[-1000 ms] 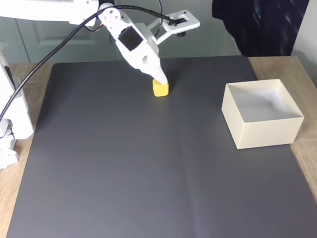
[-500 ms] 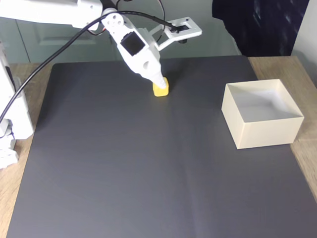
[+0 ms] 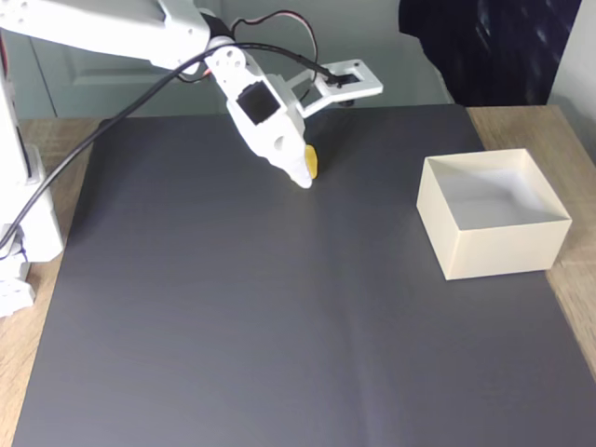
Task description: Grasp a cube block and put it in the white box.
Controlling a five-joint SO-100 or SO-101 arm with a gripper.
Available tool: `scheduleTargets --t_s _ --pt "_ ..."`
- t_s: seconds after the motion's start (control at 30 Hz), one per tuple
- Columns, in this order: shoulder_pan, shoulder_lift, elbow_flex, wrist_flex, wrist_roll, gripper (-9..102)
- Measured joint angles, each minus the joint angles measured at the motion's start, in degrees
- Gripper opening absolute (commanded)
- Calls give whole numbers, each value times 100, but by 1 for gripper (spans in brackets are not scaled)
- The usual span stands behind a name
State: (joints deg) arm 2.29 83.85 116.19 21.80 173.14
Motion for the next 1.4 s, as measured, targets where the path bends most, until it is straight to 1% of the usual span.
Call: scheduleTargets --t_s 0.37,0.87,1.23,1.3,1.4 --pt "-62 -738 -835 -18 -35 29" --pt "-202 -976 -879 -18 -35 22" --pt "-290 -993 -888 -18 44 5" --pt "-299 -993 -888 35 62 0" --pt "-308 -993 -888 97 70 0"
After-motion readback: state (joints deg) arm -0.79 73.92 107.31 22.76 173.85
